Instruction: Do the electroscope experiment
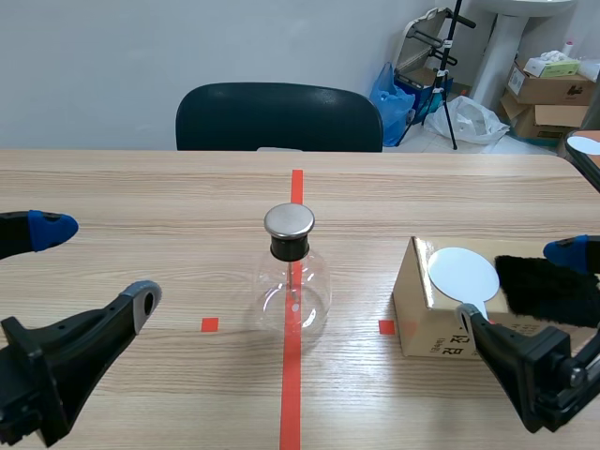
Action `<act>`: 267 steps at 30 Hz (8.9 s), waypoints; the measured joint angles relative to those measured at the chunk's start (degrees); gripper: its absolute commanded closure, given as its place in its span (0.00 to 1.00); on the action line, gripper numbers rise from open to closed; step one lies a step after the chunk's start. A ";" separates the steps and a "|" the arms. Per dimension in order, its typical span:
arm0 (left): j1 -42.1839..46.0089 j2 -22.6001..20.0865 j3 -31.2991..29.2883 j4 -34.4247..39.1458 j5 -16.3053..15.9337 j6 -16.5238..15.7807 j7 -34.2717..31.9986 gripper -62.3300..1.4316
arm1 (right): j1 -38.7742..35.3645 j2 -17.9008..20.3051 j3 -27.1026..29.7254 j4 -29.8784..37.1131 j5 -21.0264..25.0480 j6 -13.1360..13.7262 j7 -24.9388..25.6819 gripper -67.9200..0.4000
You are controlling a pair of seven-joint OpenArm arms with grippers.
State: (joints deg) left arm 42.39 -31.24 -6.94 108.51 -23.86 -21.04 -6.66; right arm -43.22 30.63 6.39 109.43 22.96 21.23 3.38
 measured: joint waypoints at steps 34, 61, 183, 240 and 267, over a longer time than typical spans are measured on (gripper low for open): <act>0.00 0.00 0.00 0.00 0.00 0.00 -0.02 0.00 | 0.00 0.00 0.00 0.00 -5.55 0.00 5.75 0.00; -0.02 0.00 0.00 0.00 0.00 -0.02 -0.37 0.00 | -10.97 -8.55 0.00 0.00 -48.94 -16.15 20.79 0.00; -0.50 0.00 0.00 0.00 0.00 -1.09 1.68 0.00 | 9.88 -12.52 -18.99 -26.97 -82.36 -49.51 10.23 0.98; -0.50 0.00 0.00 0.00 0.00 -1.09 1.68 0.00 | 9.88 -12.52 -18.99 -26.97 -82.36 -49.51 9.99 0.98; -0.50 0.00 0.00 0.00 0.00 -1.09 1.68 0.00 | 9.88 -12.52 -18.99 -26.97 -82.36 -49.51 9.99 0.98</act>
State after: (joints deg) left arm 41.89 -31.24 -6.94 108.51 -23.86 -22.13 -4.97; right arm -33.34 18.11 -12.60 82.46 -59.40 -28.27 13.37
